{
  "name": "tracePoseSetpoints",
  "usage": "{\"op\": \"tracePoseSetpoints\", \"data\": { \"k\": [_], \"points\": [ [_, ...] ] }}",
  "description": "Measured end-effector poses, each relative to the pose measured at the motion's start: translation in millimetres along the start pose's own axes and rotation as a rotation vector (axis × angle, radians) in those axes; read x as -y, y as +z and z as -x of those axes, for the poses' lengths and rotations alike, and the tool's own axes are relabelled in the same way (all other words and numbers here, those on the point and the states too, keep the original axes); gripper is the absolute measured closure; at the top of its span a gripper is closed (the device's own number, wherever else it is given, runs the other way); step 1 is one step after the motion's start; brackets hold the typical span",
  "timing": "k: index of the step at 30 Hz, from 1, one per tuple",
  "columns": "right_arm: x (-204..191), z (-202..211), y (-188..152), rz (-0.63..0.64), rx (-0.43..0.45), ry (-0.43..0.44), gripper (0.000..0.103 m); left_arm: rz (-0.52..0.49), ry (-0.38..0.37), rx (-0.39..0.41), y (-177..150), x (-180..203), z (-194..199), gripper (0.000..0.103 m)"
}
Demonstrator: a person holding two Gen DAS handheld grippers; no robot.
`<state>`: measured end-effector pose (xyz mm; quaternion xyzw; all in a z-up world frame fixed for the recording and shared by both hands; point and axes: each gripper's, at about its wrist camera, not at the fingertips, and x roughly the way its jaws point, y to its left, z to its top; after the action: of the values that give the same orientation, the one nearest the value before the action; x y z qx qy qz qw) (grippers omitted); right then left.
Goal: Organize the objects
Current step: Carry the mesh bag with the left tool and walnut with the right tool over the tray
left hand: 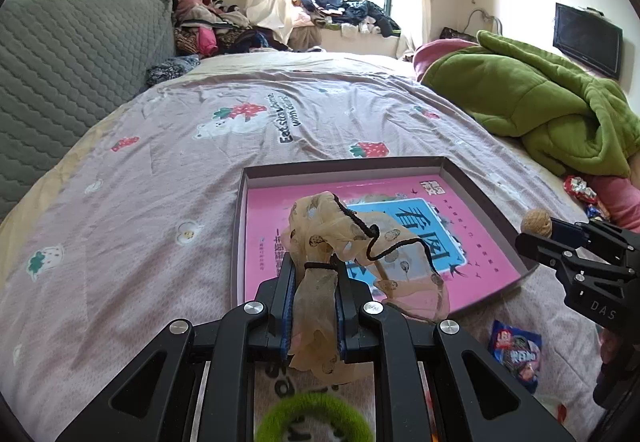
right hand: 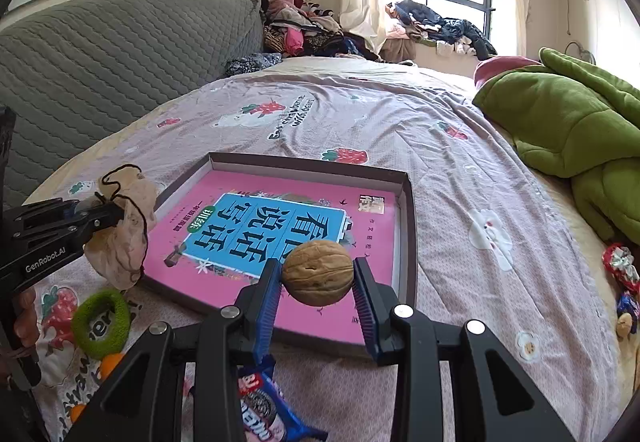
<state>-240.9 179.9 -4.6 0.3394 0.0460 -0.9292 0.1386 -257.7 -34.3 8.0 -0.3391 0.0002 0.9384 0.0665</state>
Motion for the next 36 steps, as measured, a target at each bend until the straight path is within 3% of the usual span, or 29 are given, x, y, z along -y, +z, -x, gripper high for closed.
{"op": "tracePoseSetpoints", "data": {
  "k": [19, 28, 36],
  "points": [
    [9, -61, -16, -0.021, -0.155, 0.000, 0.067, -0.005, -0.017, -0.073, -9, 1, -52, 0.084],
    [8, -62, -17, -0.018, -0.158, -0.024, 0.066, -0.015, 0.000, -0.111, -13, 1, -64, 0.082],
    [6, -64, -16, -0.002, -0.159, -0.052, 0.066, 0.003, -0.002, -0.169, -16, -3, -73, 0.074]
  ]
}}
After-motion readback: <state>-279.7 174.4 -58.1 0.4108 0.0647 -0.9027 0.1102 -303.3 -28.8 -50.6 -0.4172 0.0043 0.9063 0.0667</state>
